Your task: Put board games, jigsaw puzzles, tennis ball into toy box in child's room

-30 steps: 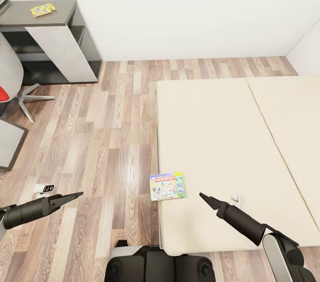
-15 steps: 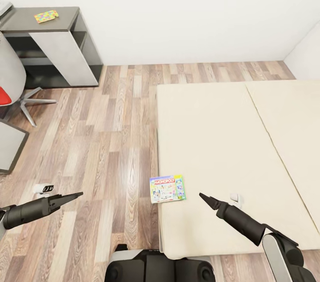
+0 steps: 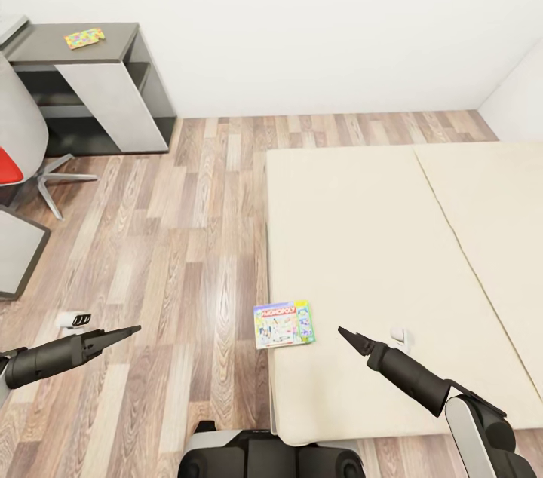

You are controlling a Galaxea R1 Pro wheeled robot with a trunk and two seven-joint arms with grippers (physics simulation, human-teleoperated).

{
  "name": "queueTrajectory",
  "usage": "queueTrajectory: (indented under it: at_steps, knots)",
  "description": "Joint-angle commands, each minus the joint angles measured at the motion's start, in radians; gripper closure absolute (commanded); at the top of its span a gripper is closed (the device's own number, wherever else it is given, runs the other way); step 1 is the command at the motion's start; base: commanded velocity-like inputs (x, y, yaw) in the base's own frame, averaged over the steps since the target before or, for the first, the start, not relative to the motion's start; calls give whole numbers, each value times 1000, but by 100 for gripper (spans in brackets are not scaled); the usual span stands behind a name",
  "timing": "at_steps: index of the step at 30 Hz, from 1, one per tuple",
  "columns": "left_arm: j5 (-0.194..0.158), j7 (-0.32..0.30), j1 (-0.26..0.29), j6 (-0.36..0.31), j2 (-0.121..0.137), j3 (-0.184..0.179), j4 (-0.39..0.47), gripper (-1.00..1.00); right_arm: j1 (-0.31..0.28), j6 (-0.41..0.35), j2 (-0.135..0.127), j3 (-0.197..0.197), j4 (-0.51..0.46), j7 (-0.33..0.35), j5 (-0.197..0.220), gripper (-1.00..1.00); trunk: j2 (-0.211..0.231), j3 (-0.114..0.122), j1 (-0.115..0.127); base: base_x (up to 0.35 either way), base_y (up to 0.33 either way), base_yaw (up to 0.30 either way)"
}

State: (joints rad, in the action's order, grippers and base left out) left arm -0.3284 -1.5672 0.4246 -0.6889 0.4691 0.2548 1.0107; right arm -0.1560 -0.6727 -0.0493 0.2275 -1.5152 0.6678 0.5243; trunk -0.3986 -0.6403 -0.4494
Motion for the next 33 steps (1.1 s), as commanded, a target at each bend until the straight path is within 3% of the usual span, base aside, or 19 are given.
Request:
queueTrajectory:
  at_steps: [1,33]
  knots:
    - [0,-4,0,-11,0,0,0,-100,0,-7,0,1,0,1,4,-100,-1,1,-1,0,0,0]
    - [0,-4,0,-11,2,1,0,-100,0,-5,3,0,0,1,2,-100,-1,54,-1,0,0,0]
